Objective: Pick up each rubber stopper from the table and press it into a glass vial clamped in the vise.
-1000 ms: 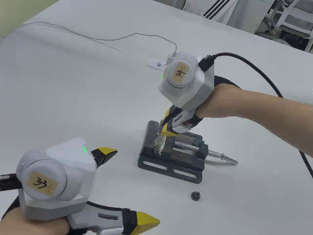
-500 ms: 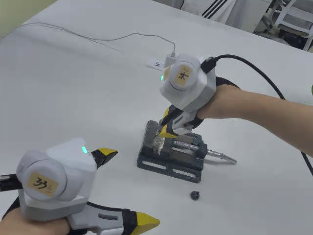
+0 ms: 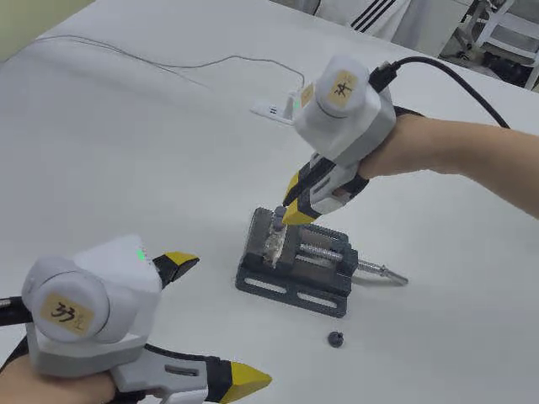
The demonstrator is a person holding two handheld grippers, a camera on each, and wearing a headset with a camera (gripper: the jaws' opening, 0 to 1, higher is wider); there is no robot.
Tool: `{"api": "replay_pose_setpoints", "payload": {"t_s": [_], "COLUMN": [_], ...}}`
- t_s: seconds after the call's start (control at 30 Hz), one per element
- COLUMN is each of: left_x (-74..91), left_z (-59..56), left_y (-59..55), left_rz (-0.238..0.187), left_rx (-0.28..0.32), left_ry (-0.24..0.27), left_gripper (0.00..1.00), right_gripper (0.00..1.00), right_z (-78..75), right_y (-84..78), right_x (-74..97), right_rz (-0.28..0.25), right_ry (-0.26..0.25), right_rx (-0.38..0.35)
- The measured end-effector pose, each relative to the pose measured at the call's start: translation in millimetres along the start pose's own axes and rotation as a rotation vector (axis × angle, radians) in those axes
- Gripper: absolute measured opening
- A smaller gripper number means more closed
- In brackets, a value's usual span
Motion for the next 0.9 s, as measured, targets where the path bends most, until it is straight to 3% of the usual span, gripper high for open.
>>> {"api": "replay_pose_setpoints", "payload": {"t_s": [0.2,0.9], "left_x": [-1.4,-4.2], "left_z": [2.3,3.2], "left_y": [-3.1,-10.3], "left_rz": [-0.005,0.003], "left_rx": [0.016,0.041], "left_ry": [0.01,0.004], "left_gripper": [0.95,0.95], "right_gripper": [0.03,0.0], "right_z": [-1.6,0.1], "right_y": [-2.1,-2.4], "right_x": [-9.9,-18.7], "right_rz": [0.037,0.053], "right_ry": [0.046,0.087], "right_rx": [-0.022,-0.044]}}
Point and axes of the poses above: the centre of the closed fingertips' face, and the gripper's own axes: x roughly backward along the fingers, z roughly to its left, y roughly out of its top, the point moved 7 cm from there along x, roughly backward along the fingers
